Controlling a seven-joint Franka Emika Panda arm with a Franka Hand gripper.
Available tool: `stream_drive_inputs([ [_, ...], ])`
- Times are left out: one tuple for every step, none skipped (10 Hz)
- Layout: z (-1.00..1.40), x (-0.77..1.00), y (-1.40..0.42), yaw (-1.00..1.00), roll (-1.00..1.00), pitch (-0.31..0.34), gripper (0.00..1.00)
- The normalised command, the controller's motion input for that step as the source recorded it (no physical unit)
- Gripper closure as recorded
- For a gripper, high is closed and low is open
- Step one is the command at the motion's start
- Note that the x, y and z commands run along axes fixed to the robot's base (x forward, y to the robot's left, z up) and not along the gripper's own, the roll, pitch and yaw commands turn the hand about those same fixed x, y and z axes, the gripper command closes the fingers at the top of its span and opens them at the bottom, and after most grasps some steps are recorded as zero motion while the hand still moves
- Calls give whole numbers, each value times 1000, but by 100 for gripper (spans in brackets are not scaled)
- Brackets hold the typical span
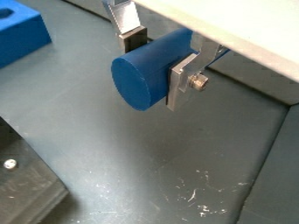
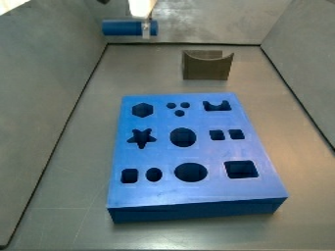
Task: Pick up the round object. Move up. Place the round object on the fixture. Regrasp the round object. Move to above the board. Insert the round object.
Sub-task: Place the round object on the fixture.
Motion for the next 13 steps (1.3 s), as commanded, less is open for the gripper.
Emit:
stream_drive_inputs([
  [1000, -10, -3, -1, -2, 22, 100],
  [1000, -16, 0, -1, 3, 30, 100],
  [1000, -20, 2, -1, 7, 36, 100],
  [1000, -23, 3, -2, 11, 43, 100],
  [853, -20, 7, -3, 17, 51, 100],
  [691, -15, 9, -3, 19, 61, 100],
  [529, -7, 12, -2, 21, 71, 100],
  [261, 3, 14, -1, 24, 90, 100],
  [-238, 1000, -683, 1000, 17, 10, 100],
  [-307, 1000, -653, 1000, 20, 12, 100],
  [-282, 1000, -598, 1000, 20, 10, 100],
  [-223, 1000, -467, 1000, 20, 15, 100],
  [-213, 1000, -438, 1000, 21, 16, 100],
])
